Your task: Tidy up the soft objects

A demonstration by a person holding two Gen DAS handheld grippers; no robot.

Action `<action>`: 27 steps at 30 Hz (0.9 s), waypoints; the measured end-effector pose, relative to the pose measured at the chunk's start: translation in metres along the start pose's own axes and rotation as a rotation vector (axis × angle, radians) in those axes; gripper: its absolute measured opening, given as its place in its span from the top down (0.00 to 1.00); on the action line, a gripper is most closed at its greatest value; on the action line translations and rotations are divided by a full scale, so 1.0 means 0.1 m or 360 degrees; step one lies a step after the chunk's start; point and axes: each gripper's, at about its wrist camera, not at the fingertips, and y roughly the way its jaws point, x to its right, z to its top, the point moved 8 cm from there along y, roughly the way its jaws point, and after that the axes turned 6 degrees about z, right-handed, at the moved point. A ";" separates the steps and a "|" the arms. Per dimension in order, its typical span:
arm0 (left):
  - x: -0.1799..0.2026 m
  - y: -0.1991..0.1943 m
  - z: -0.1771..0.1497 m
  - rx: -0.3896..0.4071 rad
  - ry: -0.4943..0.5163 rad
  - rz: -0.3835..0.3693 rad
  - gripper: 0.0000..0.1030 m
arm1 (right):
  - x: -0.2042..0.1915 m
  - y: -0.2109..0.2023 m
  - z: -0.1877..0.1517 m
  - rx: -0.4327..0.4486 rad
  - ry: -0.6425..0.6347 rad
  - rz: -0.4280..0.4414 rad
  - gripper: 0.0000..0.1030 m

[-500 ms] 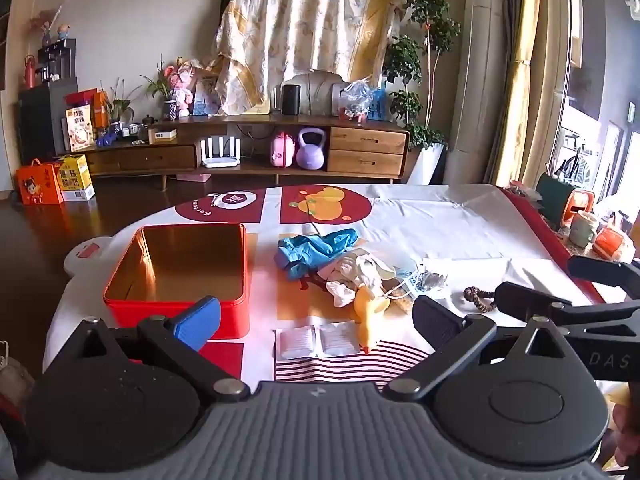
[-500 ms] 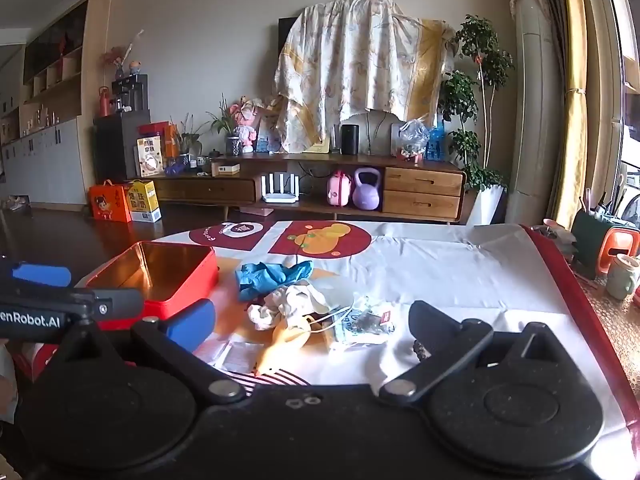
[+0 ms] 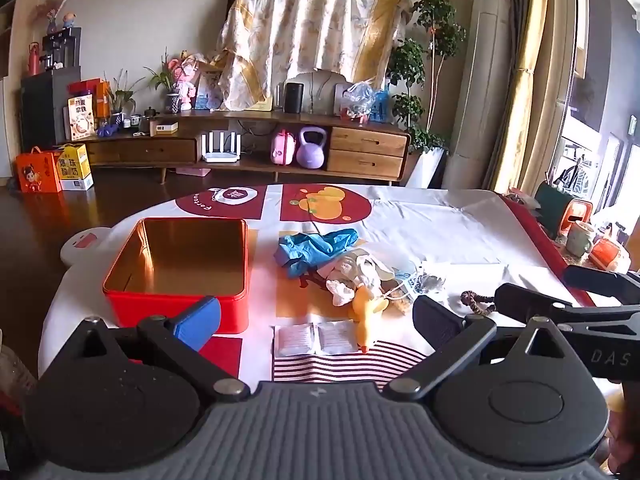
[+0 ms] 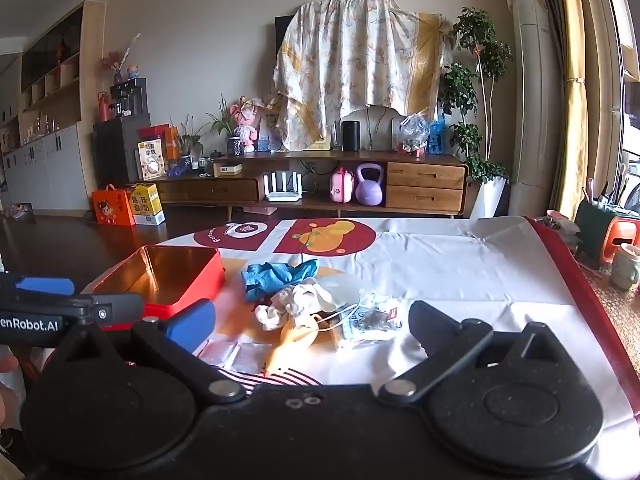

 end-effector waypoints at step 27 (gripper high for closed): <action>0.01 -0.09 0.02 0.0021 0.0006 -0.0023 0.00 | -0.05 -0.11 0.06 0.0033 -0.0012 0.0009 0.00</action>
